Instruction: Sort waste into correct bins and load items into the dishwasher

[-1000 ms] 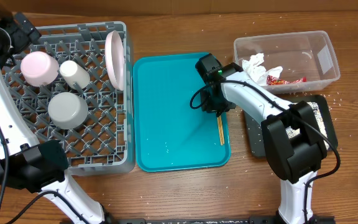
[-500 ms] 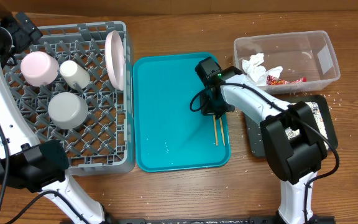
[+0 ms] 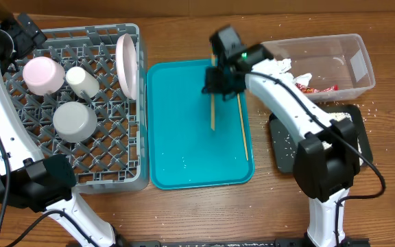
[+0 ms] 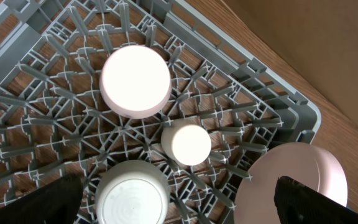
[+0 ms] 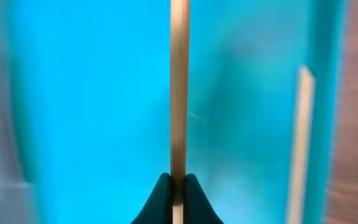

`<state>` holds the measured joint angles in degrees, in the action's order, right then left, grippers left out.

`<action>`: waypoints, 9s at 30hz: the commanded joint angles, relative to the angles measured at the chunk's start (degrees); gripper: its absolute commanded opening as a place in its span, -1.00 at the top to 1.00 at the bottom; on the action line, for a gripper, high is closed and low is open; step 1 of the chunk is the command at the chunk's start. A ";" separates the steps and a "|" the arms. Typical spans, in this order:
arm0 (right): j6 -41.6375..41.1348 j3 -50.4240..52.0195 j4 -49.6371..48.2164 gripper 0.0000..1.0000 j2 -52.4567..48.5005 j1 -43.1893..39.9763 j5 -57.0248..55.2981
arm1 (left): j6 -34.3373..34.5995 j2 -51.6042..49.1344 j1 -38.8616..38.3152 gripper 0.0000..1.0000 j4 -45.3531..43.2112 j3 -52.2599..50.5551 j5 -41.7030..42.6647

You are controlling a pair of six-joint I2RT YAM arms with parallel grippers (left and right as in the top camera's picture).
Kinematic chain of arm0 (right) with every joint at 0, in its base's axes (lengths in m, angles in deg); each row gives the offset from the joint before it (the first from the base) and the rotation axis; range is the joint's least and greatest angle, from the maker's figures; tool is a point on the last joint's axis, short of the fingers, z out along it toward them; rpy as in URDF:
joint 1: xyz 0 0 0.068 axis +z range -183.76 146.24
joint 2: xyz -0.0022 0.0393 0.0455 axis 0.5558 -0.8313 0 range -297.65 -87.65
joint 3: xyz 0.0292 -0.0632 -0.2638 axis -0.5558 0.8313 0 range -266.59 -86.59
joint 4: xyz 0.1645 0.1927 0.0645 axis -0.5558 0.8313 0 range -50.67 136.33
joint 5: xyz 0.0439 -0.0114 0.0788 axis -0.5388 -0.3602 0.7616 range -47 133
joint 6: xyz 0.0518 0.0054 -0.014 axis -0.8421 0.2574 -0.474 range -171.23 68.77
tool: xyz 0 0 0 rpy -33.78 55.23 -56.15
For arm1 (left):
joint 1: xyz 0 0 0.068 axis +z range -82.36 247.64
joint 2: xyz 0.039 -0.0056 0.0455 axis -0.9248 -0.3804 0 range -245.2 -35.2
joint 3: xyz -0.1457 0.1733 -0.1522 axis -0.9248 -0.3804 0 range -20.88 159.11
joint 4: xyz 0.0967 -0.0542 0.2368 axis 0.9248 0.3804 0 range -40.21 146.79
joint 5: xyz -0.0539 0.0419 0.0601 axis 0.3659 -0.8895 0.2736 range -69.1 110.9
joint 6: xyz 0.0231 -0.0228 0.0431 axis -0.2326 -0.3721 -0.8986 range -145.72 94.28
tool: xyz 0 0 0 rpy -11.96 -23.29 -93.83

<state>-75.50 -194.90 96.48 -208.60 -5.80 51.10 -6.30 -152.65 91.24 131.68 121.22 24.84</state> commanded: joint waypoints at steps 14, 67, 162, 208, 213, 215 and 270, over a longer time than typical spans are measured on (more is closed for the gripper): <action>-0.35 -5.66 -13.00 0.93 0.07 14.78 18.43 | 0.52 0.00 -0.52 -1.00 -0.02 -0.11 0.15; -9.22 -10.64 -8.04 -0.94 8.85 13.60 -21.24 | 0.50 -0.02 -0.52 -1.00 0.00 -0.11 0.13; -0.74 -26.03 10.12 0.93 -4.46 2.32 16.52 | 0.50 -0.02 -0.52 -1.00 0.00 -0.11 0.13; -14.71 -24.57 -12.61 0.16 -8.74 21.35 -5.97 | 0.50 -0.02 -0.52 -1.00 0.00 -0.11 0.15; -14.71 -24.57 -10.45 0.13 -4.98 21.35 -12.68 | 0.50 -0.02 -0.52 -1.00 0.00 -0.11 0.13; -14.69 -24.57 -9.40 0.12 -3.28 21.27 -17.25 | 0.50 -0.02 -0.52 -1.00 0.00 -0.11 0.13; 7.04 -24.06 39.91 -1.00 24.96 -15.87 -17.35 | 0.52 -0.02 -0.52 -1.00 0.00 -0.11 0.13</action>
<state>-71.61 -219.14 136.48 -187.31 -19.87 32.71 -6.30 -152.65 91.24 131.68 121.22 24.82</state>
